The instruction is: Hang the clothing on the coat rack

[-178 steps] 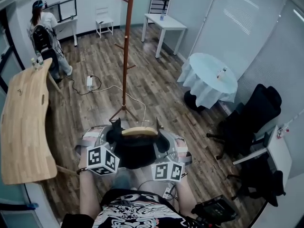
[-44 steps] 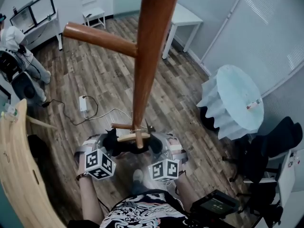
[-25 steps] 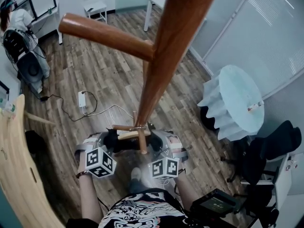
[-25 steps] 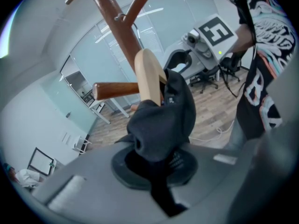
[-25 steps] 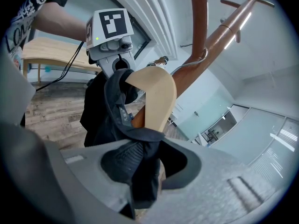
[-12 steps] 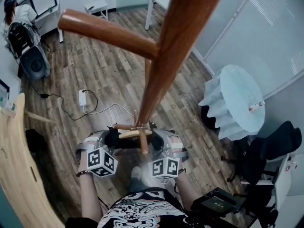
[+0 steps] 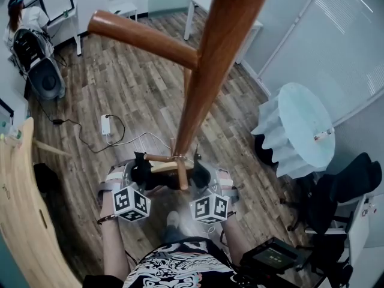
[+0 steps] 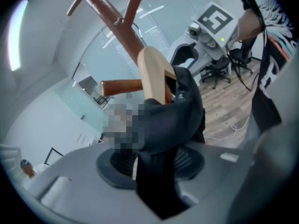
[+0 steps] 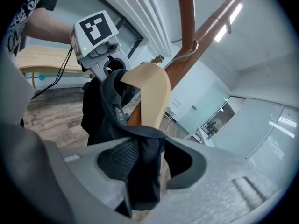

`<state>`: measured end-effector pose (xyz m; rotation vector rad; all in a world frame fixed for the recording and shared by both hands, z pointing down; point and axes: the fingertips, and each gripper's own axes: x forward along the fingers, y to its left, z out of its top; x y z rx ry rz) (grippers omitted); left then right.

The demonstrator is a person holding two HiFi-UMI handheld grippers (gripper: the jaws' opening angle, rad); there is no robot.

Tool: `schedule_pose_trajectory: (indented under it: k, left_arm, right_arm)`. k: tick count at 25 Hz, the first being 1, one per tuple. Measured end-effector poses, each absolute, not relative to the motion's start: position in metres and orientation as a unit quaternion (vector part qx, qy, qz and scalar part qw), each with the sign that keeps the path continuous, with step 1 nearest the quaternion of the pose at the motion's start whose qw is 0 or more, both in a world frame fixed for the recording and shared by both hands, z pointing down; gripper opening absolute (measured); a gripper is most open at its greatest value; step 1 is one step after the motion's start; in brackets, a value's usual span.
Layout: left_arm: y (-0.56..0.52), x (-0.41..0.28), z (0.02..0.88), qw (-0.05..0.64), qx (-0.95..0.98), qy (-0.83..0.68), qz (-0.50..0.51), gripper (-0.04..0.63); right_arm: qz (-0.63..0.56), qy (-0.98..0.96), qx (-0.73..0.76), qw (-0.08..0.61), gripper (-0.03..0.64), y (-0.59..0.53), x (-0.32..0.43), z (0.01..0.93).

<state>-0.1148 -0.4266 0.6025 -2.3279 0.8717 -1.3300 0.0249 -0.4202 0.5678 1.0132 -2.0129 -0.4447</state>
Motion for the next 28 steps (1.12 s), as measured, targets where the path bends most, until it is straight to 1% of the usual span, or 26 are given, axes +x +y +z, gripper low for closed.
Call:
schedule_pose_trajectory:
  k: [1, 2, 7, 9, 15, 28]
  left_arm:
    - [-0.427, -0.117, 0.602, 0.159, -0.814, 0.311, -0.464, 0.138]
    - [-0.427, -0.118, 0.601, 0.156, -0.814, 0.314, -0.463, 0.146]
    - [-0.419, -0.125, 0.599, 0.121, -0.817, 0.322, -0.463, 0.153]
    - [-0.416, -0.129, 0.602, 0.113, -0.816, 0.321, -0.467, 0.171]
    - [-0.405, -0.141, 0.610, 0.108, -0.813, 0.319, -0.475, 0.173]
    - [-0.383, -0.146, 0.597, 0.106, -0.813, 0.337, -0.463, 0.173]
  right_arm:
    - [-0.172, -0.800, 0.404, 0.409, 0.172, -0.421, 0.026, 0.568]
    - [-0.170, -0.801, 0.404, 0.408, 0.172, -0.421, 0.026, 0.568]
    - [-0.167, -0.801, 0.403, 0.410, 0.172, -0.416, 0.027, 0.568]
    - [-0.166, -0.801, 0.403, 0.410, 0.173, -0.414, 0.027, 0.569]
    - [-0.158, -0.801, 0.408, 0.408, 0.175, -0.406, 0.033, 0.566]
    - [-0.138, -0.804, 0.421, 0.395, 0.183, -0.391, 0.043, 0.555]
